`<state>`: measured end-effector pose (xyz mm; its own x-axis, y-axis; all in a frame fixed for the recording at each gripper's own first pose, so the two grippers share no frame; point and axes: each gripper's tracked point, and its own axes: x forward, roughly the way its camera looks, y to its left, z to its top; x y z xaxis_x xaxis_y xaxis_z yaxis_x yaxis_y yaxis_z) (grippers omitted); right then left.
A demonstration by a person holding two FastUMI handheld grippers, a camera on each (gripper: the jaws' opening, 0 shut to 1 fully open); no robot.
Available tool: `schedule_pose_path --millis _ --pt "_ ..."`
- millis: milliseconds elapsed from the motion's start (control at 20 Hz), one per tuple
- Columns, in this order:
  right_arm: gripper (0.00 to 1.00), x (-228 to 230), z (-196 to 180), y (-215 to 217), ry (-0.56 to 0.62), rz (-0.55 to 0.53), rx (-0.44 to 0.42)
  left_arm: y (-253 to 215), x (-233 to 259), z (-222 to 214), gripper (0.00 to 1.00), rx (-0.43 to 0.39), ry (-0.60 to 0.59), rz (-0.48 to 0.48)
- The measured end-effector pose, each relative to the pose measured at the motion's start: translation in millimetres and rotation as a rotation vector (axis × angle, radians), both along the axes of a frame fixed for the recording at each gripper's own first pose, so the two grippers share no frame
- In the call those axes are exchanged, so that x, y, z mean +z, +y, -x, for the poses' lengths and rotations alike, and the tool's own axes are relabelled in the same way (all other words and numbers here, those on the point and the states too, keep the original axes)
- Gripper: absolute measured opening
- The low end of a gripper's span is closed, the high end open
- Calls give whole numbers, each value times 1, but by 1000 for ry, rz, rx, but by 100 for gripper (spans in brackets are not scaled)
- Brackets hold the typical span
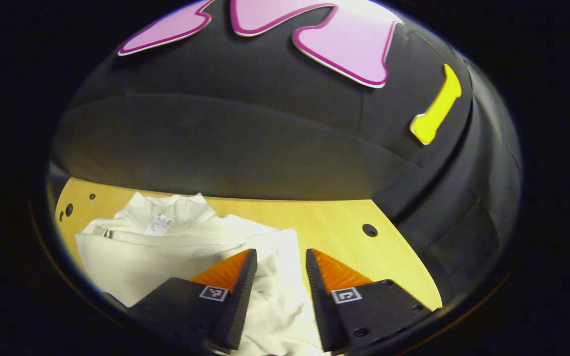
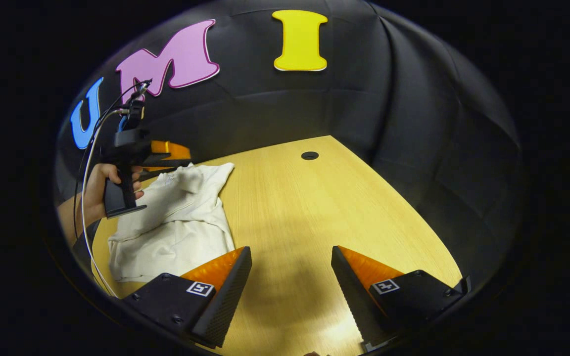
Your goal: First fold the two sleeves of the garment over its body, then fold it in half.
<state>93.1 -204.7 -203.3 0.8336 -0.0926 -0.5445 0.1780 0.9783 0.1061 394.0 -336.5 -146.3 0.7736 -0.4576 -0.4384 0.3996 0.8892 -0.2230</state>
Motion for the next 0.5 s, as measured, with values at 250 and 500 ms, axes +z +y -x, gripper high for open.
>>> schedule_pose_path --millis 250,500 --pt "99 13 -11 16 -23 -24 21 39 9 34 81 -50 -86 -158" --pt "99 25 -27 47 -40 -30 92 135 18 84 99 68 -109 -245"
